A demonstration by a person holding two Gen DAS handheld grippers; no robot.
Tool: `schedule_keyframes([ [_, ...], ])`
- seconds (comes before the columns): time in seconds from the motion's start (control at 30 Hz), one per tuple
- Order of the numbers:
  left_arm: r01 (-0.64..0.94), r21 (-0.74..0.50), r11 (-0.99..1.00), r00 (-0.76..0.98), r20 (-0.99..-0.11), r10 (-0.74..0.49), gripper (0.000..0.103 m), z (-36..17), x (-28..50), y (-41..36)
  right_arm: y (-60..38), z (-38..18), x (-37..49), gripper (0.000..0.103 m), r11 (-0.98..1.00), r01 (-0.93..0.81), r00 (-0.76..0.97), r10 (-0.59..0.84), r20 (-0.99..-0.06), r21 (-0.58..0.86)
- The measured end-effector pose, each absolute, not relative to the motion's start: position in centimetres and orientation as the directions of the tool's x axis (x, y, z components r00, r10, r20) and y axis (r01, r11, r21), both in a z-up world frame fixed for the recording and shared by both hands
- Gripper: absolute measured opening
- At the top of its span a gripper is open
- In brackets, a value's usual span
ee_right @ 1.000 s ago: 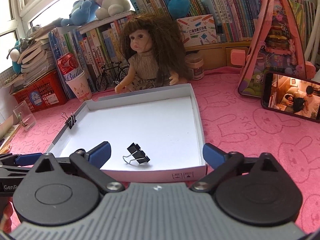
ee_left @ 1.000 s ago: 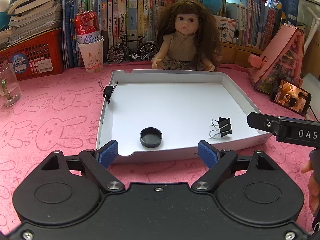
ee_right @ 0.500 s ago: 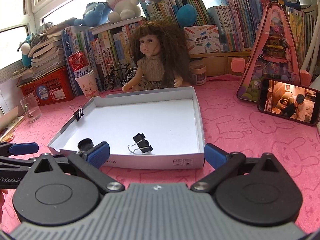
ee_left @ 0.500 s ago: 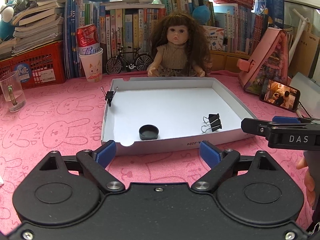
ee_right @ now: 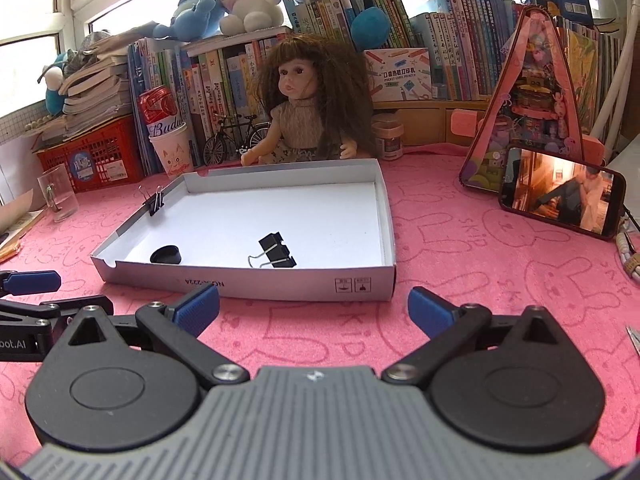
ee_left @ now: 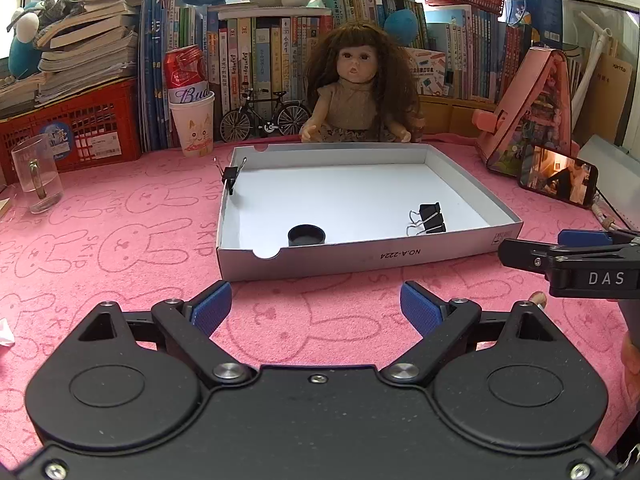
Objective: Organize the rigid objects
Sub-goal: 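Withdraw both open tools from the tray back toward the remaining objects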
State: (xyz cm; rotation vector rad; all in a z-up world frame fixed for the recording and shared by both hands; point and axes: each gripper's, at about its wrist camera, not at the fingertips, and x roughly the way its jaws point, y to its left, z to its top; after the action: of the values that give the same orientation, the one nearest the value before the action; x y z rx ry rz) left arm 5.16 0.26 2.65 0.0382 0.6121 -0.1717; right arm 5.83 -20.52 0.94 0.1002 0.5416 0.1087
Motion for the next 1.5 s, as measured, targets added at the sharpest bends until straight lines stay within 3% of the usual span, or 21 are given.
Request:
schedule_keyframes([
  [0.47,0.143,0.036,0.989,0.833,-0.544,-0.100,0.091,0.9,1.9,1.5,-20.4,-0.7,2.2,0.103,0.995,-0.090,0.872,0.100,-0.479,0.045],
  [1.5,0.019,0.018,1.000,0.834,-0.551,-0.006,0.087,-2.3,0.7,4.5,-20.8,-2.9,2.2,0.103,1.000,0.001,0.813,-0.009,-0.583,-0.013],
])
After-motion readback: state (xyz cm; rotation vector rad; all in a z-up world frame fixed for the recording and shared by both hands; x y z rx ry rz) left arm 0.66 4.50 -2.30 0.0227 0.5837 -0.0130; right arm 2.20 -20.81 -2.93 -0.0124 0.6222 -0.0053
